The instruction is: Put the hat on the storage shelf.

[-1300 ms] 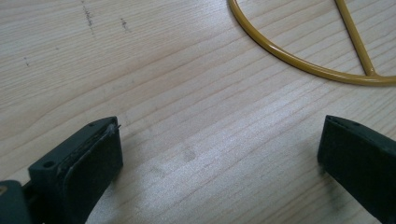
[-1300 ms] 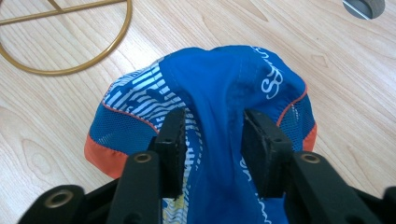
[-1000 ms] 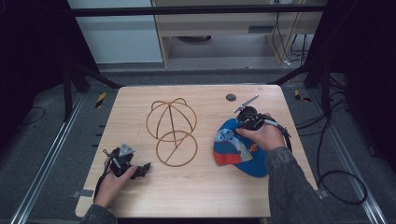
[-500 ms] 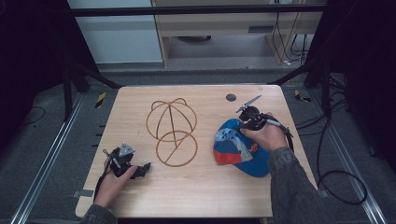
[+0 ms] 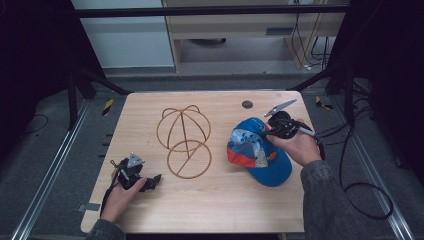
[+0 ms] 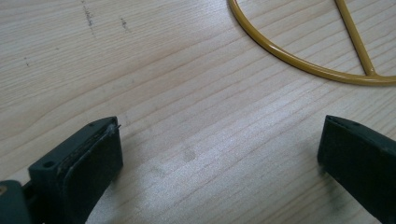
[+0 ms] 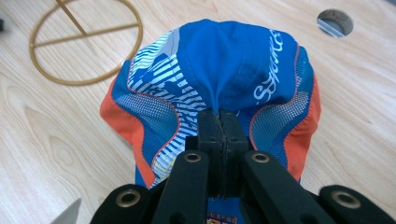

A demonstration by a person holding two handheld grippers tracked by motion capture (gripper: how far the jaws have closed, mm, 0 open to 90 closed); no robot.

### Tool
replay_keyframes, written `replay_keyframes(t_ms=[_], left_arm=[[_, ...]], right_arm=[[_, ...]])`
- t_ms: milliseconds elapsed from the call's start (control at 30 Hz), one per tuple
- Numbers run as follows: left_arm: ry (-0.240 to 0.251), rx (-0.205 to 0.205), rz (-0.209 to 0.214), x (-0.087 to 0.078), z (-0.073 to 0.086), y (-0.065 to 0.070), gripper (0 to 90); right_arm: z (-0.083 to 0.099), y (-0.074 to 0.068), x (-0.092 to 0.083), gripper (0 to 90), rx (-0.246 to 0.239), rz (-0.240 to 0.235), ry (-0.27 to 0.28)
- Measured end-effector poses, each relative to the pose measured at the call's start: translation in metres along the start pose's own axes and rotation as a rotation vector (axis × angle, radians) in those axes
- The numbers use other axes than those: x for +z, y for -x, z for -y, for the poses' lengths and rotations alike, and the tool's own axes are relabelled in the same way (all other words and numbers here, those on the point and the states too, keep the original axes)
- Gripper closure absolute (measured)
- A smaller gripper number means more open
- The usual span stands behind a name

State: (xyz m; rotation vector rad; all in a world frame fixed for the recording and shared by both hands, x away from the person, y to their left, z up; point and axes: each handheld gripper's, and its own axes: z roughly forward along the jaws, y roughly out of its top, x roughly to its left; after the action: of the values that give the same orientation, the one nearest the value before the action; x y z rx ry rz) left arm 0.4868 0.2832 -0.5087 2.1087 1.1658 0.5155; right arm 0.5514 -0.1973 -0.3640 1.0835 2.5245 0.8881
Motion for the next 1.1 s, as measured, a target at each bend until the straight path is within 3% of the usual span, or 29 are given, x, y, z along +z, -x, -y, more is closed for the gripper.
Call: replay_keyframes(t_ms=[400,667,1100], left_arm=[[0.000,0.000,0.000,0.000,0.000,0.000,0.0],[0.000,0.000,0.000,0.000,0.000,0.000,0.0],[-0.001,0.001,0.000,0.000,0.000,0.000,0.0]], right_arm=[[-0.004,0.000,-0.028,90.0,0.034,-0.009,0.128],[-0.013,-0.011,-0.047,90.0,0.041,-0.010,0.227],[-0.045,-0.035,-0.085,90.0,-0.009,-0.033,0.366]])
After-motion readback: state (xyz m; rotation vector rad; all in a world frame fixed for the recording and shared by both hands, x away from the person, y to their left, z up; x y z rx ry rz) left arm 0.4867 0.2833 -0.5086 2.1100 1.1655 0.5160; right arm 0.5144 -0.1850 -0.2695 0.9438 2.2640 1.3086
